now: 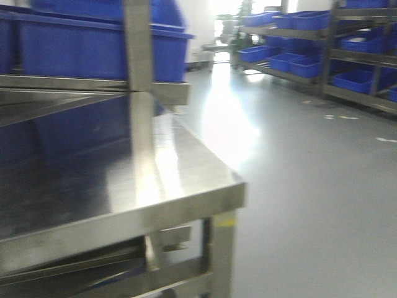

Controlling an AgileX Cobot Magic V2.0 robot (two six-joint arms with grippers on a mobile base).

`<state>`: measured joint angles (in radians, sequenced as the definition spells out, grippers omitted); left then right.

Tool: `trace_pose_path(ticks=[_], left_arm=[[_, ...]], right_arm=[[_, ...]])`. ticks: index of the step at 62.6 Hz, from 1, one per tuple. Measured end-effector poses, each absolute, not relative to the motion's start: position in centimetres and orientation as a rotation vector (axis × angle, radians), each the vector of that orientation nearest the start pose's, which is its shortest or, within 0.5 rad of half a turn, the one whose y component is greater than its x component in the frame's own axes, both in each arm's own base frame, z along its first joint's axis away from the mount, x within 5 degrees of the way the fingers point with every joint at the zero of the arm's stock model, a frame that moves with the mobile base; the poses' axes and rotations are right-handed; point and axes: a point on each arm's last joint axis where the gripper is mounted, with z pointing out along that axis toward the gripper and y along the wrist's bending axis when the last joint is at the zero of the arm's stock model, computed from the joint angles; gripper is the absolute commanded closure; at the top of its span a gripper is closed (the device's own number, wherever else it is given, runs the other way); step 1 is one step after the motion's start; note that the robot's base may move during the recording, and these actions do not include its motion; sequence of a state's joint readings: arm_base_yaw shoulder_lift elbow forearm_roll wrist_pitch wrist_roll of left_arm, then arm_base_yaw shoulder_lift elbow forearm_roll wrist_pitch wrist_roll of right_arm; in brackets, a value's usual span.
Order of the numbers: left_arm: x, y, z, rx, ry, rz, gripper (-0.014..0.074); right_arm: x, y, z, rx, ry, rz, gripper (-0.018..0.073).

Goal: Pick and sort blue part to right shelf
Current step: 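Drive the base away from the table down the aisle holding both parts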

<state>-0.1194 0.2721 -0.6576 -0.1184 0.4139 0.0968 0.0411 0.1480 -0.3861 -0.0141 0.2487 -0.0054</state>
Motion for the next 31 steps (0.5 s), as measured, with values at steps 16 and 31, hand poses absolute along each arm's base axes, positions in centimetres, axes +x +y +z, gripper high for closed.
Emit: trace_pose_path(ticks=[16, 31], left_arm=[[4.15, -0.93, 37.53, 0.119, 1.506, -0.141, 0.0263], [4.15, -0.93, 37.53, 0.119, 1.506, -0.141, 0.0263]], right_arm=[[4.77, 0.16, 31.07, -0.042, 1.494, 0.015, 0.0137], [4.77, 0.16, 31.07, -0.042, 1.494, 0.015, 0.0137]])
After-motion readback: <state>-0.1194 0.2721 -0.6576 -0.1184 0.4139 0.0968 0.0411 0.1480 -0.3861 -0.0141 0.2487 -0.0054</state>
